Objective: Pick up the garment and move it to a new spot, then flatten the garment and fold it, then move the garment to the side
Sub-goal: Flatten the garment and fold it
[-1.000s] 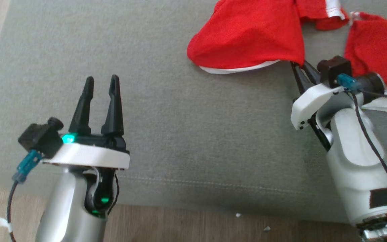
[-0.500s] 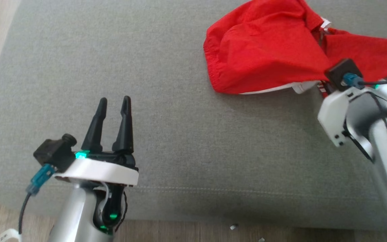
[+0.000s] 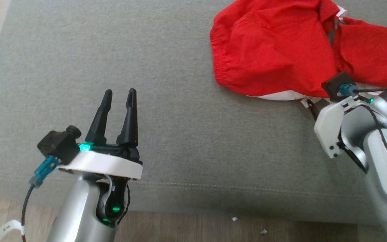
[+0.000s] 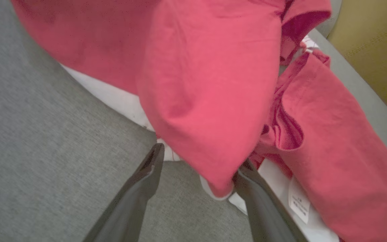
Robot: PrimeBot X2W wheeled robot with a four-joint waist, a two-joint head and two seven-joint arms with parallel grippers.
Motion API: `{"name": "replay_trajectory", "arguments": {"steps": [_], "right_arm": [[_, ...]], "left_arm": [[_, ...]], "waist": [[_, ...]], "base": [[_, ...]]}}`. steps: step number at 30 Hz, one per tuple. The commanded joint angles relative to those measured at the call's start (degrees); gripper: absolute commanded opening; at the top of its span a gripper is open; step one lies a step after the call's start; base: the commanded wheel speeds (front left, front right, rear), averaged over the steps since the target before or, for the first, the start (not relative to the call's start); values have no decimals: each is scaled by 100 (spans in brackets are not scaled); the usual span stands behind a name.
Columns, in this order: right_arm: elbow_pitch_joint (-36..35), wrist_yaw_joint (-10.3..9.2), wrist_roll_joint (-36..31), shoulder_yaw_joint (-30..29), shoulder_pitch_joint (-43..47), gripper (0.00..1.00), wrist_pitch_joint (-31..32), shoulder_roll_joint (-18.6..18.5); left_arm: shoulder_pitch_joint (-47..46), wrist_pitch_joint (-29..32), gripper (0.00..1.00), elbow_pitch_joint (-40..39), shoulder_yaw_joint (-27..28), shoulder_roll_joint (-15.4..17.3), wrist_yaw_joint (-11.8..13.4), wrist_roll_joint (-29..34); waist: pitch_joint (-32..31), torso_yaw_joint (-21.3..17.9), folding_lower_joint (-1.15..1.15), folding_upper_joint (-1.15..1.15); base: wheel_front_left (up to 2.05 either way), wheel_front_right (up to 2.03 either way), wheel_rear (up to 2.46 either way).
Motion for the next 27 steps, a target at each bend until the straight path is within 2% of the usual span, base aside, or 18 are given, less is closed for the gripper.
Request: {"name": "replay_trajectory", "arguments": {"steps": [1,7,15,20,27], "right_arm": [[-209,36,18,-25,-27,100,-110,59],[-633,36,-79,-619,91,100,-646,602],[-1505,36,-105,-1173,765,100,-1336,1403],[-1797,36,169,-1329,1254,100,-2156,1973],[-1768,36,373,-1161,1269,100,-2708,2140]], "left_arm": [[-184,-70,100,-165,176,60,-25,49],[-165,-70,100,-157,231,60,-60,118],[-157,-70,100,-136,218,60,-100,97],[-269,-70,100,52,55,60,-166,103],[-570,-31,100,779,-236,62,-262,148]], "waist": [[-33,-69,0,0],[-178,-394,0,0],[-249,-934,0,0],[-165,-1306,0,0],[-61,-1645,0,0]], "base": [[0,0,0],[0,0,0],[0,0,0],[0,0,0],[0,0,0]]}}
